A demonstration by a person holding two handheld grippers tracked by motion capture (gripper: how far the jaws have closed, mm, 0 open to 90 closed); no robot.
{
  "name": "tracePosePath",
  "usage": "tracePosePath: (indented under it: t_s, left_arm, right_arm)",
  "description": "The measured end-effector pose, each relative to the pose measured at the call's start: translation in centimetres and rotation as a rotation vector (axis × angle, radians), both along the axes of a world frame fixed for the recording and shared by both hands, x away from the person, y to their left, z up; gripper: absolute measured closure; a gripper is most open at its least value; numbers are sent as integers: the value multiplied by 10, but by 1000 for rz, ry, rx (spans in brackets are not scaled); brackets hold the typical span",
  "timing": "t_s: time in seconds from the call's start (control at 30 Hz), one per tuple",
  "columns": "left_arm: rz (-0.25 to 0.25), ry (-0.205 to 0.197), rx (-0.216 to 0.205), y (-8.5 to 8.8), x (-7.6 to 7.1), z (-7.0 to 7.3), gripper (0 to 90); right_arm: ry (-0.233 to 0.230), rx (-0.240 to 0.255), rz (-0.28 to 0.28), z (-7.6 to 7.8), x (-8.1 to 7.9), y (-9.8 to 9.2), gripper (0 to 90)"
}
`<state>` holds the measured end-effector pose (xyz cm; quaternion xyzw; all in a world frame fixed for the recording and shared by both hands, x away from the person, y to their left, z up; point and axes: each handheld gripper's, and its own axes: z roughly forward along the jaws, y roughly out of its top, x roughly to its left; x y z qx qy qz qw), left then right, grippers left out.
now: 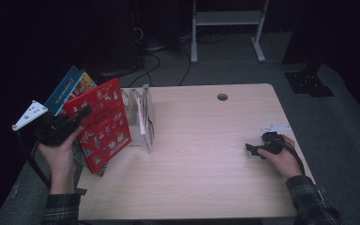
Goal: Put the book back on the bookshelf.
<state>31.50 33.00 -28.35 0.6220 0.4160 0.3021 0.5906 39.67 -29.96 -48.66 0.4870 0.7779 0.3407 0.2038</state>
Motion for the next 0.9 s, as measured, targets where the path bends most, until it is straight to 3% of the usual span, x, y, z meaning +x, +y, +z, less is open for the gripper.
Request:
tracePosePath:
  t_s: [0.37,0.9]
  left_arm:
    - [89,-12,42,-17,30,-10,798]
    - [151,-24,40,-20,67,-26,798]
  right_arm:
    - [0,0,1,0,0,0,97]
    - [0,1,2,0,0,0,97]
